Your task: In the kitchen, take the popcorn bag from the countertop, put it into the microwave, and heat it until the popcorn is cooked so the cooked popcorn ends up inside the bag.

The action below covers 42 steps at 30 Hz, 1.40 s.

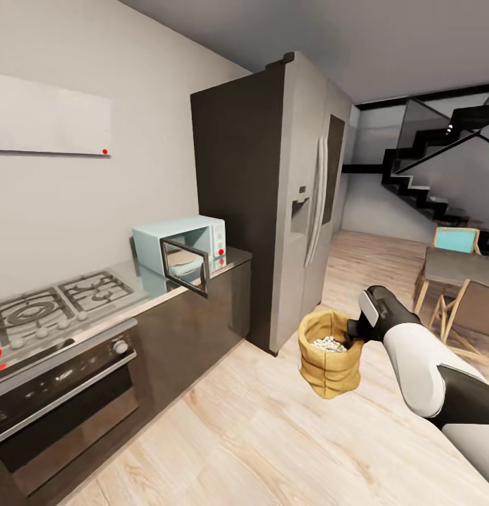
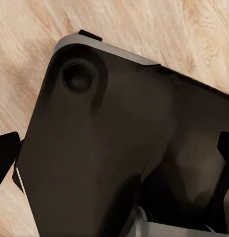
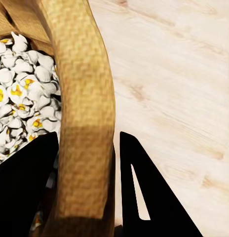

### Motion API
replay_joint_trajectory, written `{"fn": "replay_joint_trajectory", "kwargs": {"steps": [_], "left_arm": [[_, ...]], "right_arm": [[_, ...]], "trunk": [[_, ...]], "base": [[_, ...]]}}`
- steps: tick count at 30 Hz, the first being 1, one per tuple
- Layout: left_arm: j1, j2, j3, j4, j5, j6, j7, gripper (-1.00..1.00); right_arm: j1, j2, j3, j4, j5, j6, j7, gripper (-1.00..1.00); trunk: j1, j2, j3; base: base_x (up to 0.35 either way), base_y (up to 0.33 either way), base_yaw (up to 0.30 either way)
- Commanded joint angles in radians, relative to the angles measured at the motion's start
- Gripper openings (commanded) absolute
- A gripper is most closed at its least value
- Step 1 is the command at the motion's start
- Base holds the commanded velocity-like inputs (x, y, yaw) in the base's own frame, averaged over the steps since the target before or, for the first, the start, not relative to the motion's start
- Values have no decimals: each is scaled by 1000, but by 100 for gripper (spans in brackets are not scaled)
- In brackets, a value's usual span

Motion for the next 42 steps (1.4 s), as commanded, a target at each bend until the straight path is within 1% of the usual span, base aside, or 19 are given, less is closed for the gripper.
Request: {"fn": "replay_joint_trajectory", "kwargs": {"steps": [1,17,42], "left_arm": [[0,0,1,-2,4,-1,0,100],[0,0,0,-2,3,-1,-1,100],[0,0,-1,-2,2,-3,-1,100]], "right_arm": [[-1,1,-8,-1,9,3,1,-100],[-1,0,-8,-1,11,2,3,-100],[-1,1,-3,-3,10,-12,0,-100]], "trunk": [[0,-1,-1],[0,-1,-1],[0,-1,-1]], "base": [[0,0,-7],[10,0,0],[202,0,0]]}}
